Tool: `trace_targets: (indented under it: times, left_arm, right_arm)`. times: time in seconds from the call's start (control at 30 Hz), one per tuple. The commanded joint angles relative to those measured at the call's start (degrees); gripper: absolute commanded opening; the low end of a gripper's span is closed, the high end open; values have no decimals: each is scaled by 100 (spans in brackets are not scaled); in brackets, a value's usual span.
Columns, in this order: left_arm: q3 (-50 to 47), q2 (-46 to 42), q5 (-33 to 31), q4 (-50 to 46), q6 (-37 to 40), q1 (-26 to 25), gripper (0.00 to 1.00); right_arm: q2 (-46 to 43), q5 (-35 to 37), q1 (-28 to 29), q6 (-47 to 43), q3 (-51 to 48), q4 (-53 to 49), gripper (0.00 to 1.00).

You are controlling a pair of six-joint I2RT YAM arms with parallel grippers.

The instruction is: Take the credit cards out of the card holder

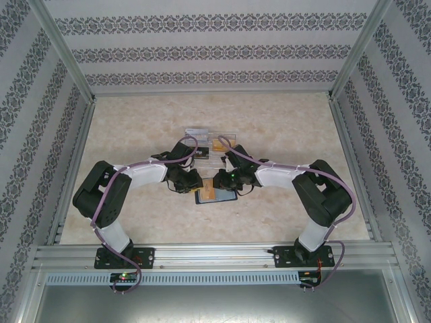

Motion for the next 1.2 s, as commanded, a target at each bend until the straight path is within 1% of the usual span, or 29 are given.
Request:
trace_targets:
  times: [0.0,0.1,0.4,0.67,0.87,0.93,1.17]
  left_arm:
    - [34,44,-95,-244,110,-50,17]
    - [11,91,-110,-261,99,-51,15]
    - [-50,205,-135,-290,119,-51,11]
    - [-159,235,-83,-193,87,-56,10]
    - [-247,253,6,-58,41,-51,10]
    - [-243,255,33,-36,42,-59,10]
    - [-136,204,2,-167,108,-62,13]
  right_arm:
    - [151,-62,58,76,196,-4,22]
    - [215,65,60,143,218,-29,22]
    - [471,-31,70,140,311,-54,22]
    - [461,-439,113,195,236,431,18]
    - [484,-591,124,165,259,501,18]
    - [490,-577,146,137,267,475,16]
    - [305,-323,166,7,211,353,1]
